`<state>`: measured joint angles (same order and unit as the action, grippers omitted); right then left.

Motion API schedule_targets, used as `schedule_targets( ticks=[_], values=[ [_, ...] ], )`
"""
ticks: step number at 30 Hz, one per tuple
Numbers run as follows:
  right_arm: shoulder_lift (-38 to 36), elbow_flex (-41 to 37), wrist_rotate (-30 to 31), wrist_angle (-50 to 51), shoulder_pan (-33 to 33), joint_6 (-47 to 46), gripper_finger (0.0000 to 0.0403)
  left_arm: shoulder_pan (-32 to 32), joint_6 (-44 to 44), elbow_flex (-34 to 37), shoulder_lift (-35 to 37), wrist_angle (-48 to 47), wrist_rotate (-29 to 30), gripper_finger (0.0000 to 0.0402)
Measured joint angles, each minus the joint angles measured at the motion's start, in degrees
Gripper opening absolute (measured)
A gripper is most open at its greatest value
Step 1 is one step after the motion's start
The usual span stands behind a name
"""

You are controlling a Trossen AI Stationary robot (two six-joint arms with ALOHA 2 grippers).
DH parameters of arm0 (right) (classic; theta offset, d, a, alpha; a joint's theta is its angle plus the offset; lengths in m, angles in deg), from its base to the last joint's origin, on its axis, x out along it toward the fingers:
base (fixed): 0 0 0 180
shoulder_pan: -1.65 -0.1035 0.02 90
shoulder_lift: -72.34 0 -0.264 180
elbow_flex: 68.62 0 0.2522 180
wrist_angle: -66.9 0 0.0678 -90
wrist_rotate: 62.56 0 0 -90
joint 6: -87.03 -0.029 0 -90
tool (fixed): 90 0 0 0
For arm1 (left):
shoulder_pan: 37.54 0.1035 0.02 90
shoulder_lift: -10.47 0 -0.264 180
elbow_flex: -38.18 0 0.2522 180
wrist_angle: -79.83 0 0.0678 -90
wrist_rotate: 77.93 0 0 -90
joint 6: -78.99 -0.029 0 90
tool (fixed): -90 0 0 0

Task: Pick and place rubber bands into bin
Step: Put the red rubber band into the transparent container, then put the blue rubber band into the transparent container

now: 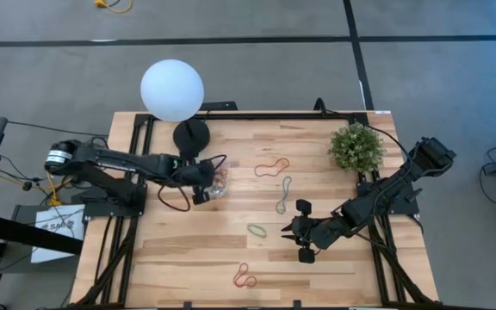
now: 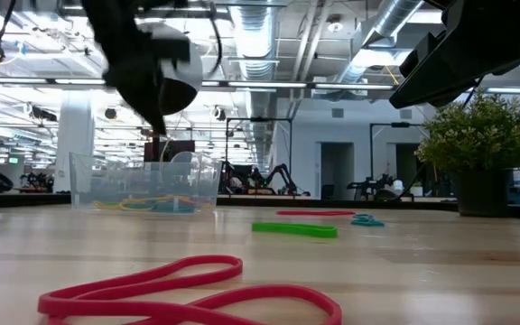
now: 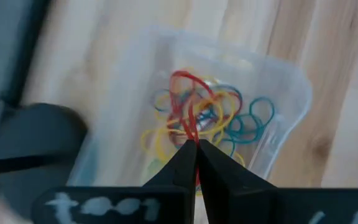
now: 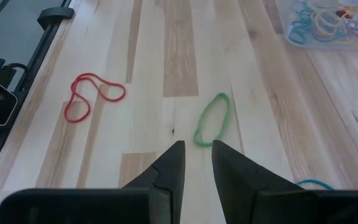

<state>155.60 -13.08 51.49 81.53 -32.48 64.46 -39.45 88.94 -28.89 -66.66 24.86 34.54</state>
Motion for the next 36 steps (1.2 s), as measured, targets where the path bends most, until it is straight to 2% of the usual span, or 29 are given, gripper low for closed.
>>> schedule_targets(
  ticks=[4,8,13,17,21,26,30,36],
  values=[
    [0.0,0.0,0.2,0.0,0.3,0.0,0.0075,1.8,-3.3,8.5,-0.2,13.7,-1.6,0.0000],
    [0.0,0.0,0.5,-0.5,1.8,0.0,0.0075,3.5,-4.0,12.2,-0.2,18.6,-0.9,0.0000],
    [0.2,0.0,1.0,-0.5,5.7,0.0,0.0075,5.1,-2.9,13.2,-0.2,19.5,-2.1,0.0010],
    [2.1,0.0,4.9,1.1,10.0,-2.9,0.0075,6.1,-2.3,13.2,-0.8,19.7,-3.2,0.0026],
    [5.5,0.0,4.6,3.6,14.3,-7.4,0.0075,6.5,-2.3,13.1,-2.6,19.9,-4.3,0.0055],
    [9.3,0.0,4.9,3.6,18.0,-7.2,0.0075,6.6,-1.3,13.1,-4.7,21.2,-4.0,0.0097],
    [10.5,0.0,5.4,6.6,19.7,-7.9,0.0075,6.5,0.1,13.1,-4.7,21.8,-4.2,0.0114],
    [10.6,0.0,4.4,13.0,20.1,-14.7,0.0085,6.5,1.3,13.1,-4.7,21.8,-4.2,0.0116]
  ],
)
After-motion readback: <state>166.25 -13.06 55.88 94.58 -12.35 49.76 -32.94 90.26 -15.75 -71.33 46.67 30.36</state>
